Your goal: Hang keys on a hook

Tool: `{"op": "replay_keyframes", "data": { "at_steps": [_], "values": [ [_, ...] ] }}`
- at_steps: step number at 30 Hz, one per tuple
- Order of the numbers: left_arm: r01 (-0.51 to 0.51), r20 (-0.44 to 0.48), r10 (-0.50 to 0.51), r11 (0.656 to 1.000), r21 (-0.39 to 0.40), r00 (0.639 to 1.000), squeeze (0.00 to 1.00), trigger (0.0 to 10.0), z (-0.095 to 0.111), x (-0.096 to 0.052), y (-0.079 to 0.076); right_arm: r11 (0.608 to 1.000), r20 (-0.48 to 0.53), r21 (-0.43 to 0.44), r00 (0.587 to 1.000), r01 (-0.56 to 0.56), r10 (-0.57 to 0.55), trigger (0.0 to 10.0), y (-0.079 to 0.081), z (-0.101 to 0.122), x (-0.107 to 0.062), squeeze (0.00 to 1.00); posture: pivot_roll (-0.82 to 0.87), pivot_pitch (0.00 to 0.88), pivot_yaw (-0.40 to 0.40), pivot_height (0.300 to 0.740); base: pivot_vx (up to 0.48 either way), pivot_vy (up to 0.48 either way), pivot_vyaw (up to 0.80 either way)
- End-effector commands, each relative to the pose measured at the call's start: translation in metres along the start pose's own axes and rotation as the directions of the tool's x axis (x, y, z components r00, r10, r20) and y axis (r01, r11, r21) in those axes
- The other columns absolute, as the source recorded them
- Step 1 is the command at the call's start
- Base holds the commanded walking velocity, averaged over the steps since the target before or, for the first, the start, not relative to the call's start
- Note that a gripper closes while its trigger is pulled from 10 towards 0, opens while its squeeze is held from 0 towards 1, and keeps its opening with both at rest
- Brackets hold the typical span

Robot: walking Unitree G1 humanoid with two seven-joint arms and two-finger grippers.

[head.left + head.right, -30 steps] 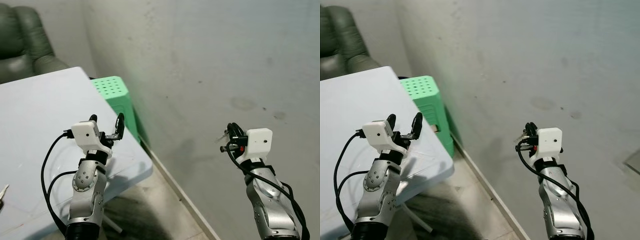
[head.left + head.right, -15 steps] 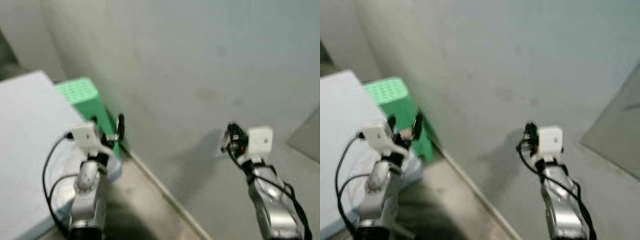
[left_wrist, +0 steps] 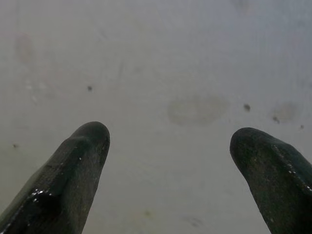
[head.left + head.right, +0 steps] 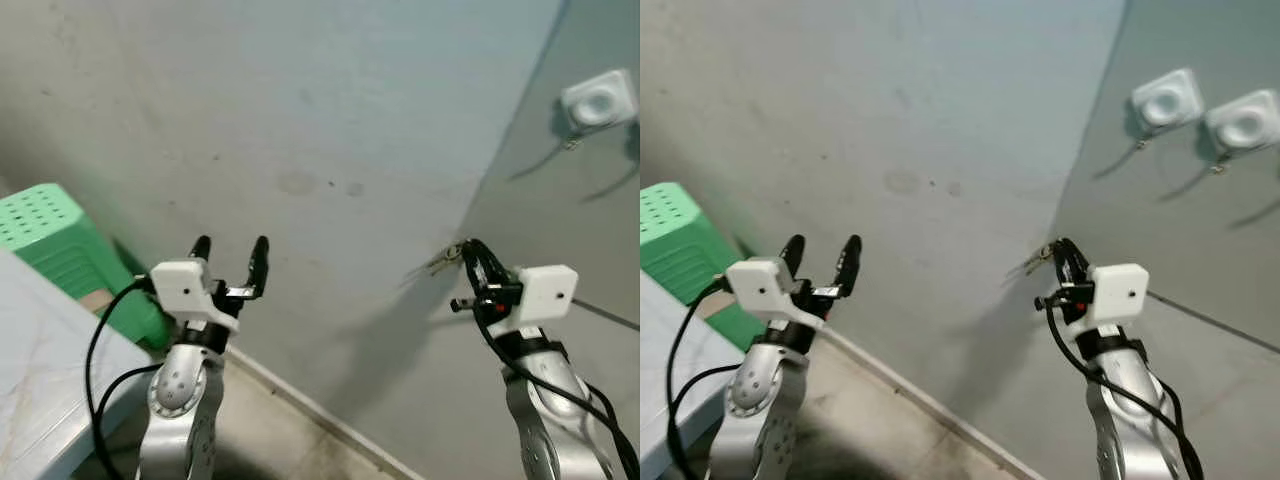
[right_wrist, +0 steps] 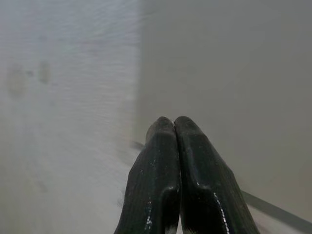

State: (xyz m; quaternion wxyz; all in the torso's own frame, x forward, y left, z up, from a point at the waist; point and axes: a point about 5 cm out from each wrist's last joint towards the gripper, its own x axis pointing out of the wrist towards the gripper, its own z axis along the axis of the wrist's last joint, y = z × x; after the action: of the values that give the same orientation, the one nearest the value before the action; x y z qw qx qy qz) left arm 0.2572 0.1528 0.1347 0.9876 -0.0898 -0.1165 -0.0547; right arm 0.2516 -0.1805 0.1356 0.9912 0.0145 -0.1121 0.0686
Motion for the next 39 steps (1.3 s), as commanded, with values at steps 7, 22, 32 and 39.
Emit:
{"op": "replay_keyframes", "data": {
  "at_steps": [7,22,32,39],
  "values": [
    [0.016,-0.030,-0.017,0.999,-0.038,0.999,0.00,10.0,0.000,-0.002,-0.011,1.000,-0.002,0.003,1.000,0.019,-0.019,10.0,-0.002,0.005,-0.002,0.00,-0.03,0.035,-0.042,0.721,0.000,0.000,-0.41],
    [0.023,-0.068,-0.026,0.999,-0.045,0.997,0.00,10.0,-0.004,-0.013,-0.012,0.999,-0.055,0.037,0.998,0.027,-0.025,10.0,0.003,-0.003,-0.017,0.00,-0.04,0.058,-0.038,0.721,0.000,0.000,0.00],
    [0.014,-0.131,-0.020,0.999,-0.047,0.991,0.00,10.0,-0.009,-0.030,-0.006,0.997,-0.102,0.054,0.994,0.050,-0.044,10.0,0.005,-0.008,-0.030,0.00,-0.04,0.126,-0.031,0.721,0.000,0.000,0.00],
    [0.016,-0.146,-0.025,0.998,-0.063,0.989,0.00,10.0,-0.010,-0.033,-0.009,0.997,-0.116,0.051,0.992,0.058,-0.052,10.0,0.005,-0.007,-0.037,0.00,-0.04,0.140,-0.028,0.721,-0.106,0.000,0.00]
  ]
}}
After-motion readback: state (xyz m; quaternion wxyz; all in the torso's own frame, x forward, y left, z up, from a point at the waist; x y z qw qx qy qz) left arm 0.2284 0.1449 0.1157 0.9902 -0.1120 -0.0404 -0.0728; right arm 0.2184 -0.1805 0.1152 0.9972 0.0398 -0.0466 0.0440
